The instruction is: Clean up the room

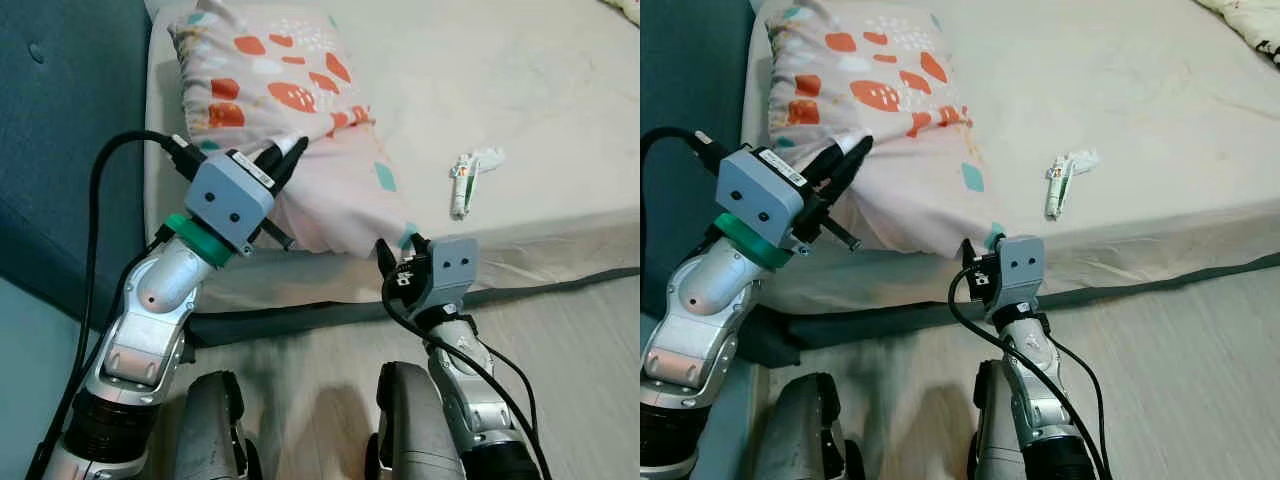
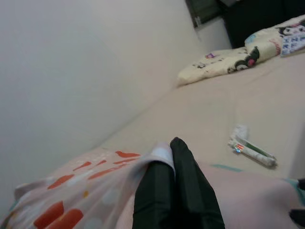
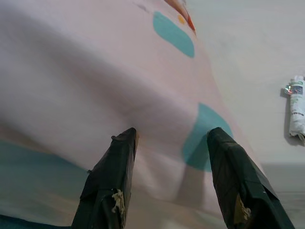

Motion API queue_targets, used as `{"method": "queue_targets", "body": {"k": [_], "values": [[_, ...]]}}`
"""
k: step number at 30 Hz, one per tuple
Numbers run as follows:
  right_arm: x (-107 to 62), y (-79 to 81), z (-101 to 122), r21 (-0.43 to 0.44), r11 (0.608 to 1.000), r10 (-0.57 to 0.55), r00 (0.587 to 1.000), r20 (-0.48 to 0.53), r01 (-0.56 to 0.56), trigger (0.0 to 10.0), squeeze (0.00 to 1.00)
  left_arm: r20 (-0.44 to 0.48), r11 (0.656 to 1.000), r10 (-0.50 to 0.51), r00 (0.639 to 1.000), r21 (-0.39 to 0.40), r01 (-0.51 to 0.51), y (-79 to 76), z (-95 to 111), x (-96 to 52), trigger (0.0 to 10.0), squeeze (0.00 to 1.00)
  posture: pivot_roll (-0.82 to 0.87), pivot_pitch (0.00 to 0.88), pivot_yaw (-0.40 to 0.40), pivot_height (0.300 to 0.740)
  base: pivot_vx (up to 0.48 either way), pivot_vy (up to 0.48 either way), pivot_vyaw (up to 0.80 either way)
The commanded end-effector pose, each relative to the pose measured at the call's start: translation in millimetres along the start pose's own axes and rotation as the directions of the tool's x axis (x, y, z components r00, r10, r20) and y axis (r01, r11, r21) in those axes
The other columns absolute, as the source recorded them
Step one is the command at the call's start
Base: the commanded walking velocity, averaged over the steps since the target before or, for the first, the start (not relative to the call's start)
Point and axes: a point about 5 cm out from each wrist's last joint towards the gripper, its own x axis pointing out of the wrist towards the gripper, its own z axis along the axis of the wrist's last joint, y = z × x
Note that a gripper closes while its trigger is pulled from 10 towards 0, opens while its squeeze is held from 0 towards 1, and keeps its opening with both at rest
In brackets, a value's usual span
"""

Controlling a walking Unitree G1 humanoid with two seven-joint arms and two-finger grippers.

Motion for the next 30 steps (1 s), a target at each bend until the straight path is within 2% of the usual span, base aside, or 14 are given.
{"method": "queue_targets", "body": {"k": [1, 5, 6, 9, 10, 12, 14, 16, 19, 20, 21, 25, 27, 30], "values": [[-1.6, 0.4, -4.2, 0.002, 1.000, -0.003, 1.000, -0.012, 0.003, 10.0, 0.00, -0.143, 0.987, -0.156, 0.977, 0.011, 0.159, -24.8, -22.1, -3.9, 0.0, 0.00, -0.02, 0.178, 0.056, 0.570, 0.000, 0.000, 0.00], [-1.4, 1.0, -4.2, 0.002, 1.000, -0.003, 1.000, -0.012, 0.003, 10.0, 0.00, -0.216, 0.975, -0.214, 0.953, 0.015, 0.222, -34.4, -33.1, -6.5, 0.0, 0.00, -0.02, 0.178, 0.056, 0.570, 0.000, 0.000, 0.00], [-1.4, 1.6, -4.1, 0.003, 1.000, -0.003, 1.000, -0.010, 0.003, 10.0, 0.00, -0.285, 0.973, -0.216, 0.934, 0.018, 0.231, -42.5, -44.5, -4.6, 10.0, 0.00, -0.03, 0.177, 0.058, 0.570, 0.000, 0.000, 0.00], [-1.6, 1.4, -3.7, 0.003, 1.000, -0.004, 1.000, -0.009, 0.004, 10.0, 0.00, -0.328, 0.980, -0.189, 0.926, 0.000, 0.200, -46.6, -52.5, -0.5, 10.0, 0.00, -0.03, 0.178, 0.057, 0.570, 0.000, 0.000, 0.00], [-1.9, -0.2, -3.4, 0.001, 1.000, -0.008, 1.000, -0.007, 0.008, 10.0, 0.00, -0.410, 0.998, -0.042, 0.911, 0.017, 0.054, -41.1, -66.8, 7.9, 10.0, 1.00, -0.04, 0.177, 0.059, 0.570, 0.000, 0.000, 0.00], [-2.0, -0.6, -3.4, 0.001, 1.000, -0.010, 1.000, -0.007, 0.010, 10.0, 0.00, -0.431, 1.000, 0.008, 0.902, 0.023, 0.003, -37.7, -70.5, 9.4, 10.0, 1.00, -0.04, 0.177, 0.059, 0.570, 0.000, 0.000, 0.00], [-2.2, -0.6, -3.4, 0.001, 1.000, -0.011, 1.000, -0.007, 0.011, 10.0, 0.00, -0.443, 0.986, 0.163, 0.882, 0.110, -0.127, -21.5, -73.5, 9.8, 10.0, 1.00, -0.03, 0.179, 0.059, 0.570, 0.000, 0.000, 0.00], [-2.4, -0.3, -3.7, 0.002, 1.000, -0.011, 1.000, -0.008, 0.011, 10.0, 0.00, -0.410, 0.935, 0.349, 0.843, 0.216, -0.282, -0.8, -71.9, 8.3, 10.0, 1.00, -0.03, 0.179, 0.059, 0.570, 0.000, 0.000, 0.00], [-2.4, 0.4, -4.3, 0.004, 1.000, -0.010, 1.000, -0.009, 0.010, 10.0, 0.00, -0.394, 0.899, 0.432, 0.812, 0.258, -0.353, 8.2, -72.0, 7.6, 10.0, 0.95, -0.02, 0.178, 0.057, 0.570, 0.000, 0.000, 0.00], [-1.7, 2.0, -4.9, 0.006, 1.000, -0.006, 1.000, -0.010, 0.006, 10.0, 0.00, -0.384, 0.859, 0.510, 0.770, 0.284, -0.427, 16.6, -73.1, 7.7, 10.0, 0.00, -0.03, 0.178, 0.056, 0.570, 0.000, 0.000, 0.00], [-1.1, 3.3, -5.1, 0.008, 1.000, -0.004, 1.000, -0.010, 0.004, 10.0, 0.00, -0.379, 0.828, 0.559, 0.737, 0.298, -0.475, 22.2, -74.0, 7.7, 10.0, 0.00, -0.03, 0.178, 0.056, 0.570, 0.000, 0.000, 0.00], [1.1, 5.2, -3.5, 0.010, 1.000, 0.001, 1.000, -0.004, -0.001, 10.0, 0.00, -0.411, 0.824, 0.565, 0.716, 0.318, -0.469, 25.5, -79.8, 12.6, 10.0, 0.00, -0.03, 0.175, 0.059, 0.570, 0.000, 0.000, 0.00], [0.6, 3.7, -2.8, 0.008, 1.000, -0.002, 1.000, -0.002, 0.002, 10.0, 0.00, -0.474, 0.875, 0.482, 0.737, 0.310, -0.373, 21.7, -90.9, 10.5, 10.0, 0.00, -0.03, 0.176, 0.063, 0.570, 0.000, 0.000, 0.00], [-1.9, 0.2, -4.0, 0.005, 1.000, -0.011, 1.000, -0.005, 0.011, 10.0, 0.00, -0.484, 0.887, 0.452, 0.749, 0.336, -0.317, 23.2, -96.2, 0.5, 10.0, 0.00, -0.03, 0.180, 0.065, 0.570, 0.000, 0.000, 0.00]]}}
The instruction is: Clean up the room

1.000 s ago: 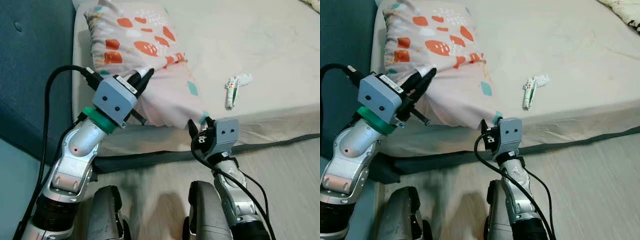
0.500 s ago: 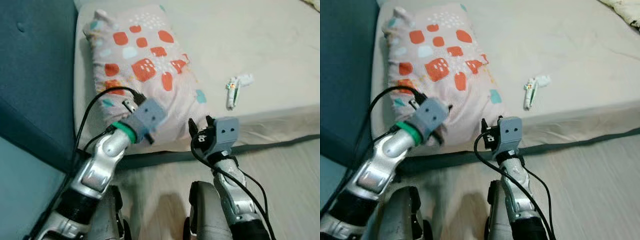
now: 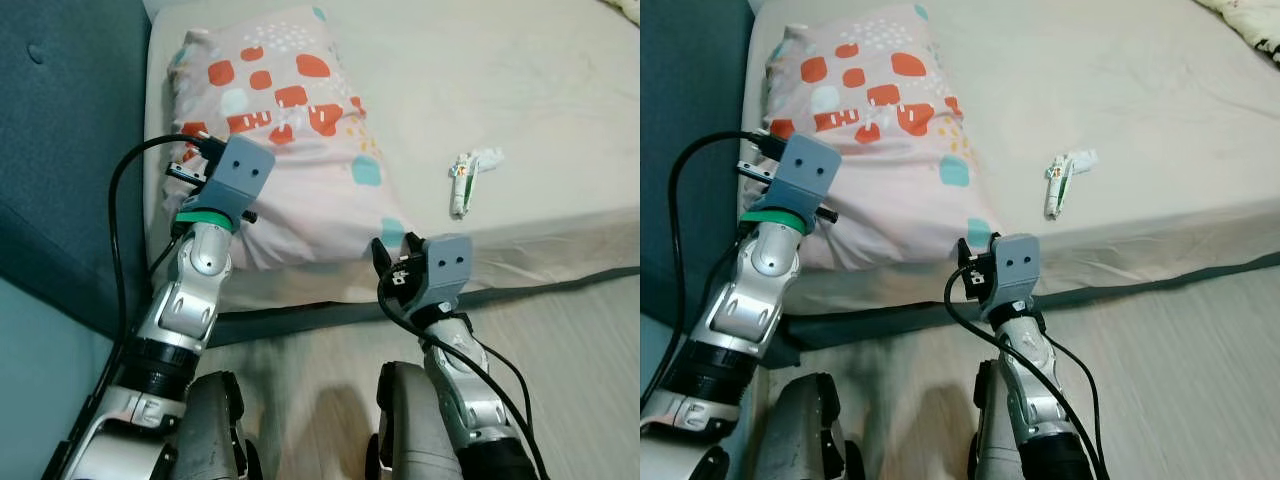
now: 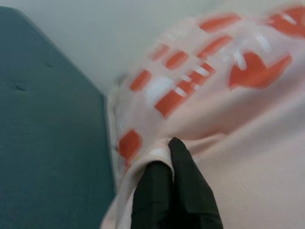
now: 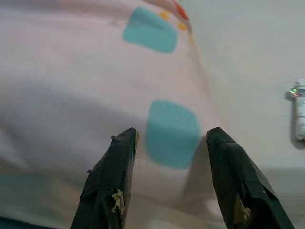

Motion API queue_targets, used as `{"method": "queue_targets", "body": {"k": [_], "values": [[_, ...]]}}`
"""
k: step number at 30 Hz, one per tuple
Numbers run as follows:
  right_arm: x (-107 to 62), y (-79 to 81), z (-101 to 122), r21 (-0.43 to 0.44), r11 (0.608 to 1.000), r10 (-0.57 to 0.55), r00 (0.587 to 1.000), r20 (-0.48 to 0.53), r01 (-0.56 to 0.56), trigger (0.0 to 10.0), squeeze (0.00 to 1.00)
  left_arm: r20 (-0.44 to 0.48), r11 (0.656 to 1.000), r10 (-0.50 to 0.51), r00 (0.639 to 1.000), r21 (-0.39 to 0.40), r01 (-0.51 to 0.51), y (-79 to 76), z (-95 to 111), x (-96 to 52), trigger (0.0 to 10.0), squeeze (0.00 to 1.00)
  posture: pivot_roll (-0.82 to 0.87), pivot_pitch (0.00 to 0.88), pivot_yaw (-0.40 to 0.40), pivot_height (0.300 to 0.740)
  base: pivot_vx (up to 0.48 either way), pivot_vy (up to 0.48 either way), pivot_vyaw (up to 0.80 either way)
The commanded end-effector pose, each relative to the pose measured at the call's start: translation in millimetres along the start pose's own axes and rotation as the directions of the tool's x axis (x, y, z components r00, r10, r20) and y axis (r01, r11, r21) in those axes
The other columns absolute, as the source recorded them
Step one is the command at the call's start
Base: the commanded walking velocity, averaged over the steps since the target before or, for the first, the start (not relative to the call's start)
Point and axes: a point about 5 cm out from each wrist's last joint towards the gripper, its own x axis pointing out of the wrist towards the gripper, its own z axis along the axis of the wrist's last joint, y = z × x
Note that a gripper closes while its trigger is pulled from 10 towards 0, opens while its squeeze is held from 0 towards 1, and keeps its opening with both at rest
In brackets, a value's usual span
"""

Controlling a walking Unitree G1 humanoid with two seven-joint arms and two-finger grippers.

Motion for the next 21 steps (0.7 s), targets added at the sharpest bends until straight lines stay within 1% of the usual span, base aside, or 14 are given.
{"method": "queue_targets", "body": {"k": [1, 2, 3, 5, 7, 8, 10, 13, 16, 17, 18, 19, 20, 21], "values": [[-7.0, -4.7, -6.6, -0.003, 1.000, -0.017, 1.000, -0.020, 0.017, 10.0, 0.00, -0.005, 0.998, 0.026, 1.000, 0.062, -0.025, 11.8, -16.6, -8.0, 10.0, 0.00, -0.02, 0.182, 0.064, 0.570, 0.000, 0.000, 0.00], [-7.0, -4.7, -6.6, -0.003, 1.000, -0.017, 1.000, -0.020, 0.017, 10.0, 0.00, -0.005, 0.998, 0.026, 1.000, 0.062, -0.025, 11.8, -16.6, -8.0, 10.0, 0.00, -0.02, 0.182, 0.064, 0.570, 0.000, 0.000, 0.00], [-8.4, -6.2, -8.2, -0.003, 1.000, -0.022, 0.999, -0.025, 0.022, 10.0, 0.00, 0.017, 0.988, 0.117, 0.993, 0.097, -0.118, 28.2, -21.2, -10.4, 10.0, 0.00, -0.02, 0.181, 0.065, 0.570, 0.000, 0.000, 0.00], [-8.5, -6.0, -8.6, -0.003, 1.000, -0.022, 0.999, -0.026, 0.022, 10.0, 0.00, 0.021, 0.983, 0.150, 0.989, 0.106, -0.151, 33.0, -21.9, -10.3, 10.0, 0.00, -0.02, 0.181, 0.065, 0.570, 0.000, 0.000, 0.00], [-6.3, -1.9, -8.3, 0.004, 1.000, -0.015, 1.000, -0.025, 0.015, 10.0, 0.00, 0.065, 0.953, 0.283, 0.957, 0.093, -0.288, 47.1, -17.2, -11.5, 10.0, 0.00, -0.01, 0.180, 0.058, 0.570, 0.000, 0.000, 0.00], [-6.3, -1.9, -8.3, 0.004, 1.000, -0.015, 1.000, -0.025, 0.015, 10.0, 0.00, 0.065, 0.953, 0.283, 0.957, 0.093, -0.288, 47.1, -17.2, -11.5, 10.0, 0.00, -0.01, 0.180, 0.058, 0.570, 0.000, 0.000, 0.00], [-3.8, 2.3, -7.7, 0.007, 1.000, -0.002, 1.000, -0.022, 0.002, 10.0, 0.00, 0.092, 0.924, 0.372, 0.924, 0.058, -0.378, 54.3, -10.2, -9.7, 10.0, 0.00, -0.02, 0.178, 0.053, 0.570, 0.000, 0.000, 0.00], [-2.2, 4.6, -6.5, 0.007, 1.000, 0.009, 1.000, -0.018, -0.009, 10.0, 0.00, 0.117, 0.906, 0.418, 0.901, 0.020, -0.423, 60.5, 1.1, -3.2, 10.0, 0.00, -0.02, 0.177, 0.051, 0.570, 0.000, 0.000, 0.00], [-2.1, 4.1, -6.1, 0.006, 1.000, 0.010, 1.000, -0.017, -0.010, 10.0, 0.00, 0.136, 0.900, 0.430, 0.892, 0.003, -0.435, 63.4, 7.6, -0.3, 10.0, 0.00, -0.02, 0.176, 0.049, 0.570, 0.000, 0.000, 0.00], [-2.6, 2.9, -6.0, 0.005, 1.000, 0.009, 1.000, -0.017, -0.009, 10.0, 0.00, 0.148, 0.926, 0.370, 0.917, 0.016, -0.376, 58.2, 10.4, 2.3, 10.0, 0.00, -0.02, 0.175, 0.053, 0.570, 0.000, 0.000, 0.00], [-2.6, 2.9, -6.0, 0.005, 1.000, 0.009, 1.000, -0.017, -0.009, 10.0, 0.00, 0.148, 0.926, 0.370, 0.917, 0.016, -0.376, 58.2, 10.4, 2.3, 10.0, 0.00, -0.02, 0.175, 0.053, 0.570, 0.000, 0.000, 0.00], [-3.8, 1.1, -6.1, 0.000, 1.000, 0.006, 1.000, -0.018, -0.006, 10.0, 0.00, 0.142, 0.978, 0.196, 0.970, 0.049, -0.204, 40.8, 7.7, 1.2, 10.0, 0.00, -0.03, 0.177, 0.056, 0.570, 0.000, 0.000, 0.00], [-3.8, 1.1, -6.1, 0.000, 1.000, 0.006, 1.000, -0.018, -0.006, 10.0, 0.00, 0.142, 0.978, 0.196, 0.970, 0.049, -0.204, 40.8, 7.7, 1.2, 10.0, 0.00, -0.03, 0.177, 0.056, 0.570, 0.000, 0.000, 0.00], [-5.5, -1.2, -6.6, -0.002, 1.000, 0.000, 1.000, -0.020, 0.000, 10.0, 0.00, 0.121, 0.998, -0.012, 0.993, 0.056, 0.005, 20.8, 1.1, -8.8, 10.0, 0.00, -0.03, 0.181, 0.059, 0.570, 0.000, 0.000, 0.00]]}}
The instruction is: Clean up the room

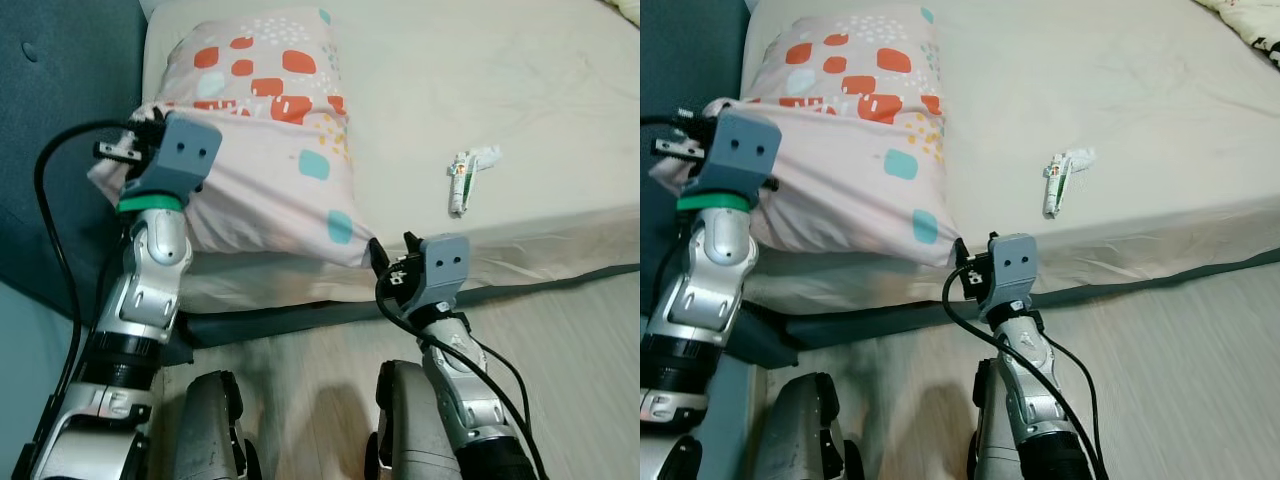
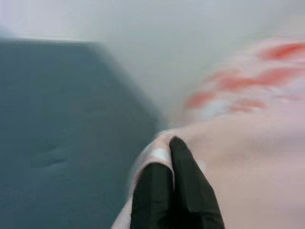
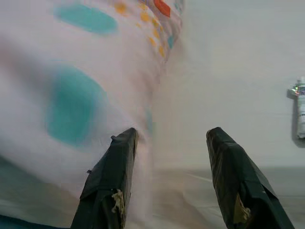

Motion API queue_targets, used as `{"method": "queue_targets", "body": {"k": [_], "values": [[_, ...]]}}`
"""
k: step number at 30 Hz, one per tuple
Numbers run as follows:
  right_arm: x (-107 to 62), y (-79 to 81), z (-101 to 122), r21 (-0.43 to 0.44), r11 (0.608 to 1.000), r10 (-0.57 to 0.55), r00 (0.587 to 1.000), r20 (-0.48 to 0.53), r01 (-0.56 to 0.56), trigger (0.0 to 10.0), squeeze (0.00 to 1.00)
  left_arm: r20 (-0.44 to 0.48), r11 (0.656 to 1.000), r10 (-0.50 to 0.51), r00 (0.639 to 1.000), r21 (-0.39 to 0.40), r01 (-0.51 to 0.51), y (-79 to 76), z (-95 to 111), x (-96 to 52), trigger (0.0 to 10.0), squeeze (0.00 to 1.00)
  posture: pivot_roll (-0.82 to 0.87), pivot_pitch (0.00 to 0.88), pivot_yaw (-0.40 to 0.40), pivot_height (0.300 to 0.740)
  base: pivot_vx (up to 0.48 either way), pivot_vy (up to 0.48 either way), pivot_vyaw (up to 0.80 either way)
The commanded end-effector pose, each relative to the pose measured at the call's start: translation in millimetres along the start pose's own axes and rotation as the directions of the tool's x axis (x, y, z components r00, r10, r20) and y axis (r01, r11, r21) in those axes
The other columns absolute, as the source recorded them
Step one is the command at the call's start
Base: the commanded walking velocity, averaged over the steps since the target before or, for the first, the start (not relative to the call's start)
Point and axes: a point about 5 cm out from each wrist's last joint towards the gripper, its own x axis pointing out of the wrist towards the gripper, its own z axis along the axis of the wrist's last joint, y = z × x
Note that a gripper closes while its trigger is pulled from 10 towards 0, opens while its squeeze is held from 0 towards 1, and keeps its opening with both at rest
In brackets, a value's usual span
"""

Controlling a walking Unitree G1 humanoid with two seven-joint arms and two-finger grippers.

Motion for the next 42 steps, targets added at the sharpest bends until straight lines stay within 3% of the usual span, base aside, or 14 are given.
{"method": "queue_targets", "body": {"k": [1, 2, 5, 8, 9, 18, 19, 20, 21, 28, 29, 30, 33, 42], "values": [[-6.1, -2.6, -5.5, -0.001, 1.000, -0.008, 1.000, -0.021, 0.008, 10.0, 0.00, -0.029, 0.953, -0.299, 0.954, -0.059, 0.297, -30.6, -6.9, -23.7, 10.0, 0.00, -0.02, 0.181, 0.061, 0.570, 0.000, 0.000, 0.00], [-6.1, -2.6, -5.5, -0.001, 1.000, -0.008, 1.000, -0.021, 0.008, 10.0, 0.00, -0.029, 0.953, -0.299, 0.954, -0.059, 0.297, -30.6, -6.9, -23.7, 10.0, 0.00, -0.02, 0.181, 0.061, 0.570, 0.000, 0.000, 0.00], [-7.5, -2.9, -7.8, -0.001, 1.000, -0.012, 1.000, -0.028, 0.012, 10.0, 0.00, -0.028, 0.781, -0.619, 0.785, -0.134, 0.610, -51.4, -12.5, -68.1, 10.0, 0.00, -0.01, 0.177, 0.060, 0.570, 0.000, 0.000, 0.00], [-5.4, -0.4, -8.1, 0.002, 1.000, -0.005, 1.000, -0.027, 0.005, 10.0, 0.00, -0.027, 0.742, -0.665, 0.746, -0.134, 0.657, -54.8, -14.3, -78.3, 10.0, 0.00, -0.01, 0.173, 0.057, 0.570, 0.000, 0.000, 0.00], [-4.0, 0.7, -7.6, 0.004, 1.000, 0.000, 1.000, -0.025, 0.000, 10.0, 0.00, -0.034, 0.746, -0.661, 0.749, -0.139, 0.652, -54.6, -16.5, -78.4, 10.0, 1.00, -0.01, 0.170, 0.056, 0.570, 0.000, 0.000, 0.00], [-0.8, -1.5, -5.3, 0.000, 1.000, 0.009, 1.000, -0.017, -0.009, 10.0, 0.00, 0.033, 0.890, -0.418, 0.908, -0.184, 0.416, 1.7, -12.8, -45.8, 10.0, 1.00, 0.00, 0.158, 0.051, 0.570, 0.000, 0.000, 0.00], [-1.3, -2.2, -5.7, -0.002, 1.000, 0.009, 1.000, -0.018, -0.009, 10.0, 0.00, 0.061, 0.918, -0.331, 0.942, -0.212, 0.336, 20.0, -7.8, -39.5, 10.0, 0.73, 0.01, 0.159, 0.051, 0.570, 0.000, 0.000, 0.00], [-1.3, -2.2, -5.7, -0.002, 1.000, 0.009, 1.000, -0.018, -0.009, 10.0, 0.00, 0.061, 0.918, -0.331, 0.942, -0.212, 0.336, 20.0, -7.8, -39.5, 10.0, 0.73, 0.01, 0.159, 0.051, 0.570, 0.000, 0.000, 0.00], [-1.4, -1.6, -6.0, -0.002, 1.000, 0.010, 1.000, -0.019, -0.010, 10.0, 0.00, 0.061, 0.933, -0.285, 0.957, -0.209, 0.292, 30.6, -6.3, -34.6, 10.0, 0.00, 0.01, 0.158, 0.052, 0.570, 0.000, 0.000, 0.00], [-0.4, 1.9, -6.3, 0.003, 1.000, 0.016, 1.000, -0.017, -0.015, 10.0, 0.00, 0.060, 0.923, -0.357, 0.932, -0.133, 0.362, 38.4, -4.0, -32.6, 10.0, 0.00, 0.01, 0.161, 0.053, 0.570, 0.000, 0.000, 0.00], [-0.4, 2.0, -6.1, 0.004, 1.000, 0.016, 1.000, -0.017, -0.016, 10.0, 0.00, 0.052, 0.868, -0.487, 0.872, -0.082, 0.490, 31.8, -7.3, -43.4, 10.0, 0.18, 0.01, 0.163, 0.052, 0.570, 0.000, 0.000, 0.00], [-0.7, 1.4, -6.1, 0.004, 1.000, 0.016, 1.000, -0.016, -0.016, 10.0, 0.00, 0.038, 0.802, -0.594, 0.803, -0.040, 0.596, 25.6, -11.0, -54.5, 10.0, 1.00, 0.02, 0.165, 0.053, 0.570, 0.000, 0.000, 0.00], [-1.7, -0.3, -6.9, 0.002, 1.000, 0.014, 1.000, -0.019, -0.014, 10.0, 0.00, -0.013, 0.716, -0.699, 0.715, -0.019, 0.698, 19.1, -19.3, -68.4, 10.0, 1.00, 0.02, 0.167, 0.053, 0.570, 0.000, 0.000, 0.00], [-2.3, -0.3, -7.4, 0.005, 1.000, 0.011, 1.000, -0.021, -0.011, 10.0, 0.00, -0.053, 0.739, -0.673, 0.738, 0.006, 0.674, 25.2, -28.4, -65.9, 10.0, 1.00, 0.02, 0.170, 0.049, 0.570, 0.000, 0.000, 0.00]]}}
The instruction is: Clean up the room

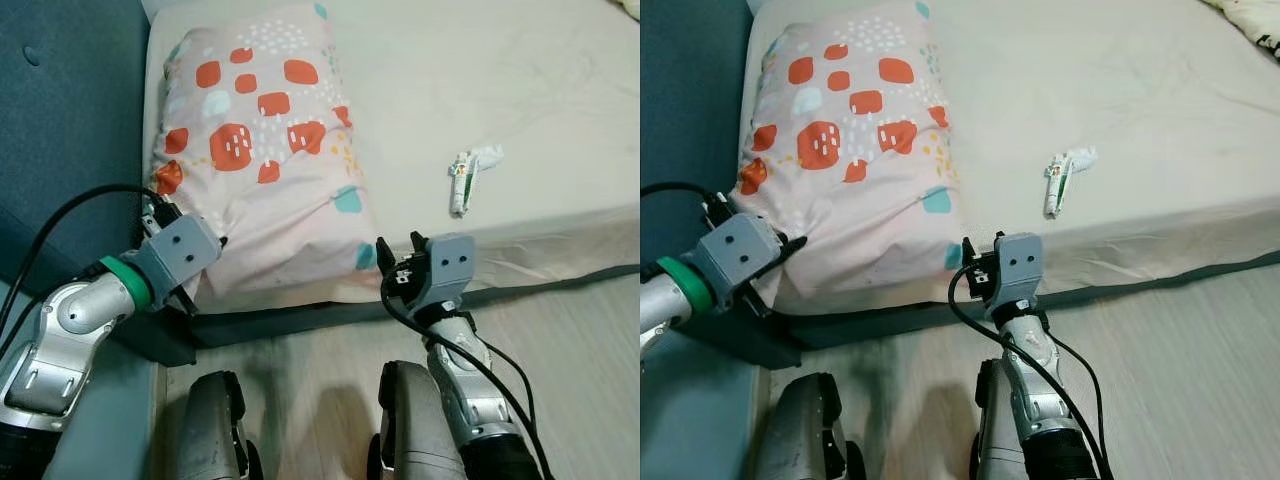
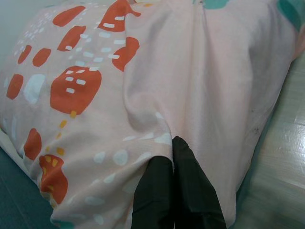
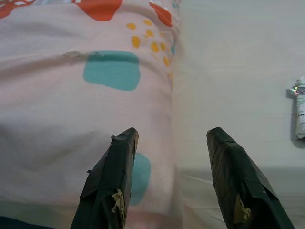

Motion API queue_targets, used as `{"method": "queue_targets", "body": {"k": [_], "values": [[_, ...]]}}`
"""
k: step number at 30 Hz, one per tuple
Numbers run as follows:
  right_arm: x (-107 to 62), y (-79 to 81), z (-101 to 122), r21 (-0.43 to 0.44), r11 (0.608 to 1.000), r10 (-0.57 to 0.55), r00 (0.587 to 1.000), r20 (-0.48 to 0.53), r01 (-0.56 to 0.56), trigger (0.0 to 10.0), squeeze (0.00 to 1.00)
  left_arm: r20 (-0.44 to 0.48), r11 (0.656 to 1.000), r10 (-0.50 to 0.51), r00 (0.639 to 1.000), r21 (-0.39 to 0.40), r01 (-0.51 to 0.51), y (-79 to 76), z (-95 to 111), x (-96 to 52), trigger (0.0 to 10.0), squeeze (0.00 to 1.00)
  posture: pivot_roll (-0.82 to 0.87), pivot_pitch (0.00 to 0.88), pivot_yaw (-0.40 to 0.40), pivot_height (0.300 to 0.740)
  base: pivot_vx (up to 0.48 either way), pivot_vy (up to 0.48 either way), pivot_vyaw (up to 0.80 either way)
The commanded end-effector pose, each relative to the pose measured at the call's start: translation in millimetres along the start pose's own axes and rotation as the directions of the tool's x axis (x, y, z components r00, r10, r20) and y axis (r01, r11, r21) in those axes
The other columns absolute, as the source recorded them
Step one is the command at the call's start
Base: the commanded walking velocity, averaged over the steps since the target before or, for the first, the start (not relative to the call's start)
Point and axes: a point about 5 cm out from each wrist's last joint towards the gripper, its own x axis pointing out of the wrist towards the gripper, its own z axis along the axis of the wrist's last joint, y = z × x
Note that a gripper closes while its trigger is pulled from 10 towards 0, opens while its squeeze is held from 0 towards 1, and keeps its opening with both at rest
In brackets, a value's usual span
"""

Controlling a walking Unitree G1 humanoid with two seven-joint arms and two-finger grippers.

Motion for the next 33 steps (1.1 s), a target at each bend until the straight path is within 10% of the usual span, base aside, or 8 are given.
{"method": "queue_targets", "body": {"k": [1, 9, 10, 13, 14, 28, 29, 33], "values": [[-4.6, 1.1, -6.7, 0.007, 1.000, 0.000, 1.000, -0.023, 0.000, 10.0, 0.00, -0.016, 1.000, -0.018, 1.000, 0.002, 0.018, -0.4, -4.7, -0.8, 10.0, 1.00, 0.02, 0.170, 0.049, 0.570, 0.000, 0.000, 0.00], [-4.2, 0.2, -6.8, 0.007, 1.000, -0.001, 1.000, -0.022, 0.001, 10.0, 0.00, -0.039, 0.999, -0.007, 0.999, -0.038, 0.005, 0.1, -8.4, -0.1, 10.0, 1.00, 0.02, 0.172, 0.052, 0.570, 0.000, 0.000, 0.00], [-4.7, 0.3, -7.5, 0.008, 1.000, -0.002, 1.000, -0.024, 0.002, 10.0, 0.00, -0.037, 0.996, 0.018, 0.999, -0.081, -0.021, -1.3, -6.6, 6.1, 10.0, 0.00, 0.02, 0.171, 0.052, 0.570, 0.000, 0.000, 0.00], [-4.8, 0.6, -7.7, 0.008, 1.000, -0.002, 1.000, -0.024, 0.002, 10.0, 0.00, -0.033, 0.995, 0.018, 0.999, -0.099, -0.021, -3.0, -5.9, 8.5, 10.0, 0.00, 0.02, 0.171, 0.052, 0.570, 0.000, 0.000, 0.00], [-4.7, 1.2, -7.8, 0.008, 1.000, -0.002, 1.000, -0.024, 0.002, 10.0, 0.00, -0.012, 0.991, 0.006, 1.000, -0.135, -0.008, -6.6, -4.4, 10.8, 10.0, 1.00, 0.01, 0.168, 0.053, 0.570, 0.000, 0.000, 0.00], [-3.1, 0.4, 19.9, -0.007, 1.000, 0.030, 0.994, 0.110, -0.029, 10.0, 0.30, 0.005, 0.985, 0.041, 0.999, -0.169, -0.040, -41.2, -4.5, 33.3, 10.0, 1.00, -0.01, 0.148, 0.054, 0.570, 0.000, 0.000, 0.00], [-3.4, 1.6, 24.5, 0.016, 0.999, 0.048, 0.989, 0.140, -0.051, 10.0, 1.00, 0.003, 0.987, 0.066, 0.998, -0.145, -0.065, -40.0, -3.5, 35.3, 10.0, 0.00, -0.01, 0.142, 0.052, 0.570, 0.000, 0.000, 0.00], [-3.6, 2.3, 27.0, 0.034, 0.997, 0.060, 0.986, 0.159, -0.066, 10.0, 1.00, 0.005, 0.987, 0.084, 0.996, -0.140, -0.083, -38.8, -2.6, 36.6, 10.0, 0.00, -0.01, 0.142, 0.052, 0.570, 0.000, 0.000, 0.00]]}}
